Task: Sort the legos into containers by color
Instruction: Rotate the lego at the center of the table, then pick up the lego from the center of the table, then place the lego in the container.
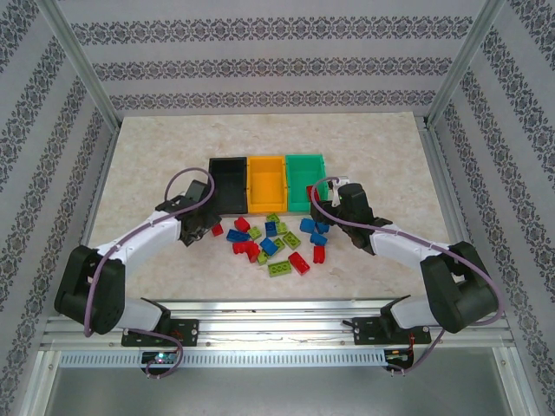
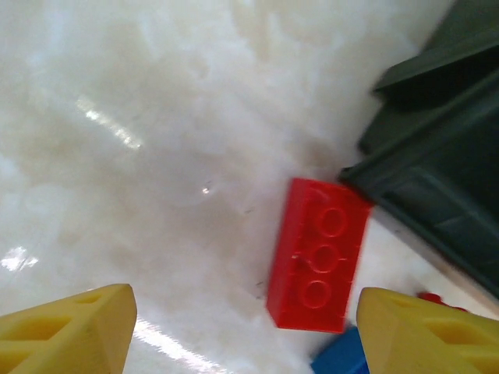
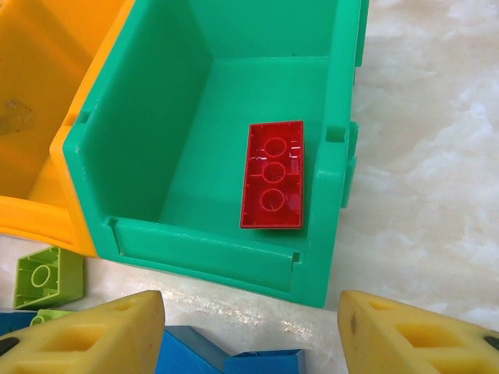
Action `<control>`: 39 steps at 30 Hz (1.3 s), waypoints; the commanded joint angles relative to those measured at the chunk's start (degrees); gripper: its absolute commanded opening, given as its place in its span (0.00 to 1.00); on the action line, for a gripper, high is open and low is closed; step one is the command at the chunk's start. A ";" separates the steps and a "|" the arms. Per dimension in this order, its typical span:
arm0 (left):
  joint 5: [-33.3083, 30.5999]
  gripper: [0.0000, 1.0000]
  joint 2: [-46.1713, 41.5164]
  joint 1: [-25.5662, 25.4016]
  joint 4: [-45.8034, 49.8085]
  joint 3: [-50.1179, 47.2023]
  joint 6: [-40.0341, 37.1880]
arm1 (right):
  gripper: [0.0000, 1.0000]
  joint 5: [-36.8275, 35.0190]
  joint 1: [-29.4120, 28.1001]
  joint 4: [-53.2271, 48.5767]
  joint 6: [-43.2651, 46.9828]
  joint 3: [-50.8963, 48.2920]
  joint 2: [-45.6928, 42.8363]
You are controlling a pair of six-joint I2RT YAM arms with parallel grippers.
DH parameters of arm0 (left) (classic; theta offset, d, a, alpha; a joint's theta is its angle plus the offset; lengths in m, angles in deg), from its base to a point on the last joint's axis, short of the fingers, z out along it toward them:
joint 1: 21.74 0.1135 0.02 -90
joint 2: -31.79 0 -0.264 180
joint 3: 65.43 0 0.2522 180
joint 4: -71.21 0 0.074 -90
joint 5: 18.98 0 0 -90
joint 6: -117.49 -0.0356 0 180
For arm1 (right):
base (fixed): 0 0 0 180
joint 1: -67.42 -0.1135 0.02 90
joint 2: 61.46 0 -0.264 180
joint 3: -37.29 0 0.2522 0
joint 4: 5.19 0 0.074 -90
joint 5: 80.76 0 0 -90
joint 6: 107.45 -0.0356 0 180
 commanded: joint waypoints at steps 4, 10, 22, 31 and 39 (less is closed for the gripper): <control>4.14 0.75 8.86 0.10 3.48 6.40 -6.35 | 0.61 -0.22 -0.30 0.58 -0.02 1.22 0.93; 4.96 0.71 13.36 0.09 3.98 7.61 -8.33 | 0.61 -0.48 -0.32 0.58 0.00 1.34 0.90; 6.13 0.38 13.83 0.04 3.32 5.96 -10.36 | 0.61 -0.58 -0.32 0.90 0.05 1.36 0.95; 3.32 0.30 3.64 0.09 4.87 2.96 -11.21 | 0.61 0.26 -0.31 3.73 -0.25 -0.33 -0.50; 2.41 0.26 0.86 -4.00 1.99 11.85 -14.92 | 0.61 -0.54 0.35 5.20 -1.34 -1.91 -2.37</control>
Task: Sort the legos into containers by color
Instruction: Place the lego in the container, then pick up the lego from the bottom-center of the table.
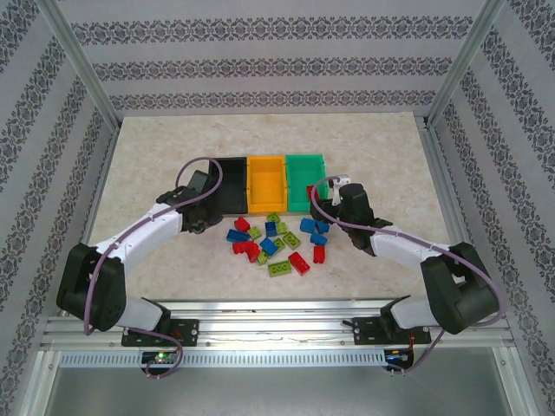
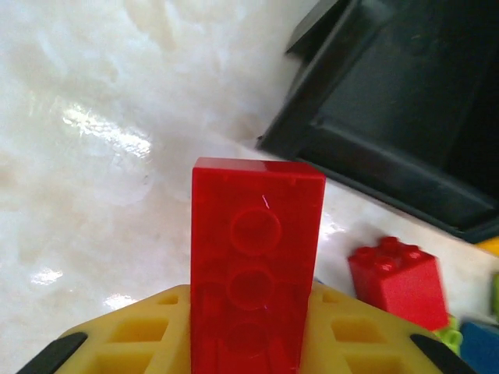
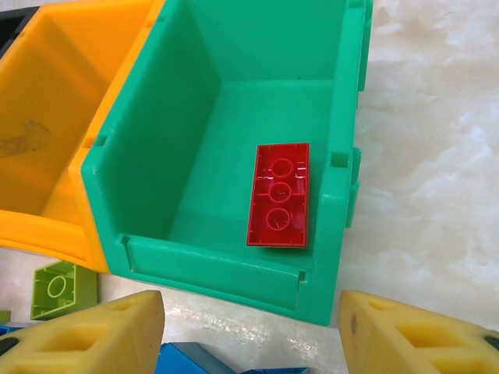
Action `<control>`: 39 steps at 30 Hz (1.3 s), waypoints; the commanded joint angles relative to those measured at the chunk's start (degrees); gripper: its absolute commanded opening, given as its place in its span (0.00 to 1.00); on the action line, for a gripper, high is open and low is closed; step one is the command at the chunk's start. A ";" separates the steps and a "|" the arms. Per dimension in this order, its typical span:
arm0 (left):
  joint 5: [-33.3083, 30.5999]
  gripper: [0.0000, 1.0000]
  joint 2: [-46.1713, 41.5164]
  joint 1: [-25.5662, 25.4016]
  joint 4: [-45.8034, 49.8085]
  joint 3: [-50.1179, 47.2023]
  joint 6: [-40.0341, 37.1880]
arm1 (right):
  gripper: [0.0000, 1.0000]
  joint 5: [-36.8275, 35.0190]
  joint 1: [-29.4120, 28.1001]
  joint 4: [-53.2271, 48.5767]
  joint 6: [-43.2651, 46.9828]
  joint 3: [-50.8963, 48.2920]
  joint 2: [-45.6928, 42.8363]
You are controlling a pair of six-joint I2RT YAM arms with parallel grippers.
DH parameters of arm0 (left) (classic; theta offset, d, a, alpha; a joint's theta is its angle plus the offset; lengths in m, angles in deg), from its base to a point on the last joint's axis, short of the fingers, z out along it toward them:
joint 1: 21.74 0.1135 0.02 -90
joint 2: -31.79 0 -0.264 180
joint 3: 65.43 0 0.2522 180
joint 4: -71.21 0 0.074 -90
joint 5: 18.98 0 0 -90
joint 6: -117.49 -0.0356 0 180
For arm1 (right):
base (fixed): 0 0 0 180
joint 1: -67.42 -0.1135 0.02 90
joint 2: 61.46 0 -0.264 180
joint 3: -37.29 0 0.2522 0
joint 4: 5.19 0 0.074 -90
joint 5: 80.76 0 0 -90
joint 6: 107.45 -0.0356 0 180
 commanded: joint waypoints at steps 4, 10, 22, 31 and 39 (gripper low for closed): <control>-0.84 0.26 7.37 -6.40 -1.33 16.19 -6.69 | 0.61 0.68 3.22 3.49 -4.28 -2.65 -2.71; 1.69 0.27 24.92 -13.25 4.36 38.32 -14.17 | 0.61 5.97 10.34 6.66 -10.22 -5.27 -2.01; 11.04 0.53 50.88 -14.92 17.73 70.06 -19.58 | 0.61 7.03 11.86 8.01 -10.85 -6.42 -1.51; 12.32 0.59 49.18 -14.31 18.07 69.00 -21.29 | 0.61 9.68 9.39 1.25 -8.28 -6.38 -2.70; 15.61 0.59 36.88 -11.15 3.82 48.62 -20.36 | 0.61 5.45 -2.77 -14.99 -12.49 -9.41 -12.20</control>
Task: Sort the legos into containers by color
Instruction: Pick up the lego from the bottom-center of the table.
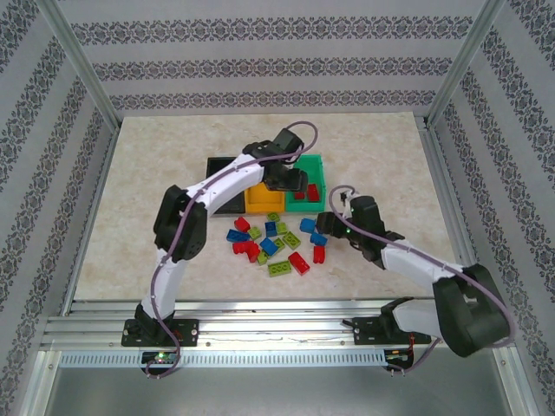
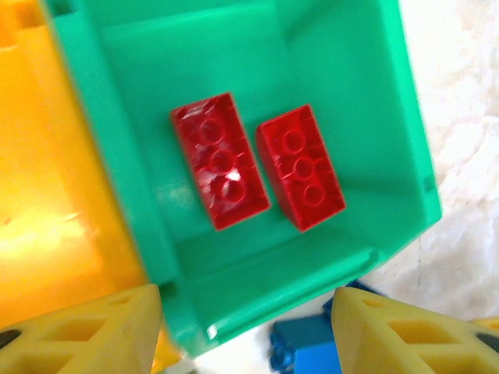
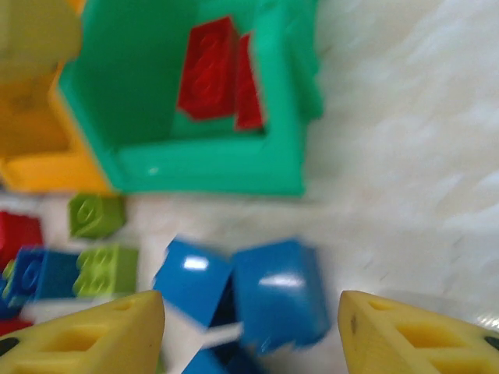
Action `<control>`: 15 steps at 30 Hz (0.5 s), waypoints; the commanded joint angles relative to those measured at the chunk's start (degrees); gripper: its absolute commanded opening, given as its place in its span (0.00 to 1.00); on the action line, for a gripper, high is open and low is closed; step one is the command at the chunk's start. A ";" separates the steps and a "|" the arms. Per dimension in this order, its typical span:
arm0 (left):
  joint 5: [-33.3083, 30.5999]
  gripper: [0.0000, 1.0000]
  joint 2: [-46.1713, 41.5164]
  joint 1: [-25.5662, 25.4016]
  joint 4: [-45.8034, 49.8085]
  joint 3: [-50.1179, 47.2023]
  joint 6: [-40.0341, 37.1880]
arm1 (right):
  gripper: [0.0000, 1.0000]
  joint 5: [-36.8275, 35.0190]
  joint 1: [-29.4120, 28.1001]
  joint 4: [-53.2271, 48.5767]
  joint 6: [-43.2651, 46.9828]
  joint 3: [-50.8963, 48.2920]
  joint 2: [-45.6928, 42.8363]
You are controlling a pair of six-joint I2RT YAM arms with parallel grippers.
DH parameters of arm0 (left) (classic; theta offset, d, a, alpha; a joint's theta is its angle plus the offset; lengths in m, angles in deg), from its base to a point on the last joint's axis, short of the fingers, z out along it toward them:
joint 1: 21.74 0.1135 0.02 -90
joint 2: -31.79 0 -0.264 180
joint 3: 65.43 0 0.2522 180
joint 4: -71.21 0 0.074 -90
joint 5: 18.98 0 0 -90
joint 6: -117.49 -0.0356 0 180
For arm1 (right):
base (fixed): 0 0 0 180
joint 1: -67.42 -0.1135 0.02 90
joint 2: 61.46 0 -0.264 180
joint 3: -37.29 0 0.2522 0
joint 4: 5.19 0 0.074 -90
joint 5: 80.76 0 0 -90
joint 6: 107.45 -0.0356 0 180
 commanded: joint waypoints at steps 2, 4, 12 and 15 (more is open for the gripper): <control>3.11 0.59 -8.11 3.55 -8.94 -10.89 0.31 | 0.61 -4.57 -7.51 -10.58 -4.53 -2.75 -5.25; 4.29 0.59 -10.95 4.96 -11.91 -15.89 0.79 | 0.61 -7.19 -10.61 -13.96 -6.08 -3.03 -7.03; 8.41 0.59 -19.58 10.39 -14.82 -26.12 -0.33 | 0.61 -12.89 -15.65 -20.85 -7.09 -0.29 -5.15; 10.79 0.59 -21.78 12.64 -14.25 -28.41 -0.67 | 0.60 -13.41 -16.97 -21.73 -6.79 2.81 -1.62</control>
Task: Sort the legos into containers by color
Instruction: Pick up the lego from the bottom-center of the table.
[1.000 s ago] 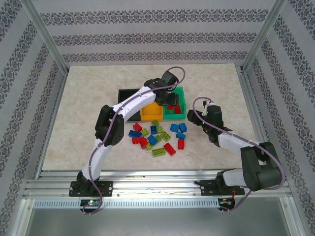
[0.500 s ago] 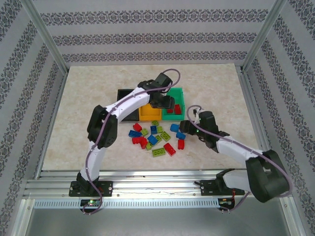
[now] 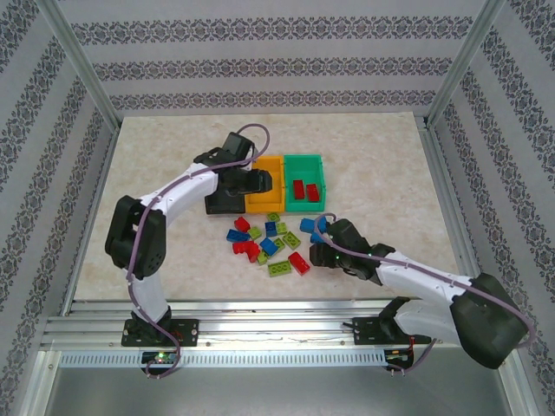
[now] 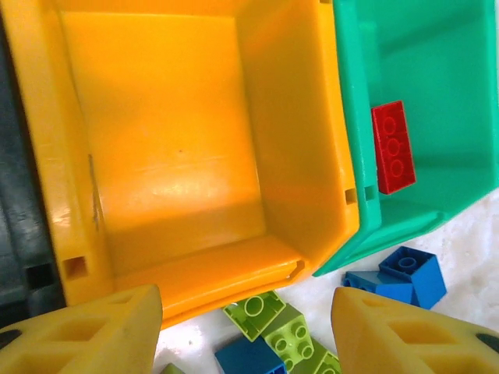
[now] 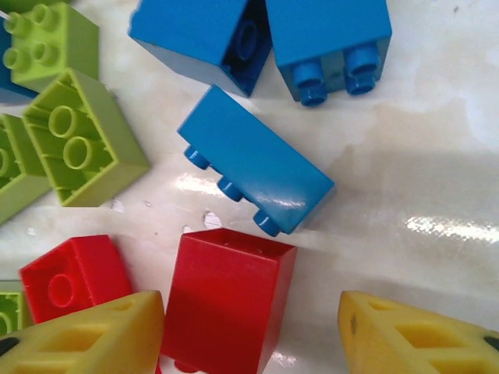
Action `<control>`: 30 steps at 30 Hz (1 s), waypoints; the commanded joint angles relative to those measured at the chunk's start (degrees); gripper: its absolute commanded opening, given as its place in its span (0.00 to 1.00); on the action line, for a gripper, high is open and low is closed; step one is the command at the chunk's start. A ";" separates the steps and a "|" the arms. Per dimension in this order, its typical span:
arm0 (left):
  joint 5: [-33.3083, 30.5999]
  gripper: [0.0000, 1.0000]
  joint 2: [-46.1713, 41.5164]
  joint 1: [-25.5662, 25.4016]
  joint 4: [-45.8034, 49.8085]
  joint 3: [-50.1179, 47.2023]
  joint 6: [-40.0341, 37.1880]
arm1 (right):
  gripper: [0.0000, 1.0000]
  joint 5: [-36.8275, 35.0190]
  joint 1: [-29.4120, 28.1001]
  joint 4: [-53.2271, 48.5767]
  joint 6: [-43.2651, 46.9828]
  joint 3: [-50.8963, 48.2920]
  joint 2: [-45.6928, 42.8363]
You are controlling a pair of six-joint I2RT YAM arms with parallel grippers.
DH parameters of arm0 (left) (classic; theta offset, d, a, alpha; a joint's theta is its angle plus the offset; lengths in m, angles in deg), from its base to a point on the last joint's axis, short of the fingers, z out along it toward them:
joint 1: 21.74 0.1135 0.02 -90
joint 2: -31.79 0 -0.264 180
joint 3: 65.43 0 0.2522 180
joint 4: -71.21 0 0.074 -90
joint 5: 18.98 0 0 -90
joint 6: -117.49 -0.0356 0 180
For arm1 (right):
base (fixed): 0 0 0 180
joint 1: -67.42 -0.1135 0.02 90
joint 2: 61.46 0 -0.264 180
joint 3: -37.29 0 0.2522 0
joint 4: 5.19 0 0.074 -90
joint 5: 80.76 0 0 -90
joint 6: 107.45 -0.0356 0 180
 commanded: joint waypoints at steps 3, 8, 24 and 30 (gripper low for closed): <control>4.42 0.59 -5.75 4.15 -1.02 -4.01 -1.81 | 0.59 -4.47 -3.33 -3.15 -1.09 6.09 5.40; 5.87 0.59 -8.63 7.60 1.47 -6.53 -3.96 | 0.52 -7.18 -5.45 -2.63 -2.45 7.60 8.64; 14.06 0.60 -12.65 15.57 8.21 -11.14 -9.23 | 0.38 -9.54 -7.38 -7.72 -5.28 11.05 11.73; 15.43 0.60 -12.76 17.38 6.30 -15.08 -9.11 | 0.32 -8.69 -7.97 -9.76 -2.68 15.83 12.66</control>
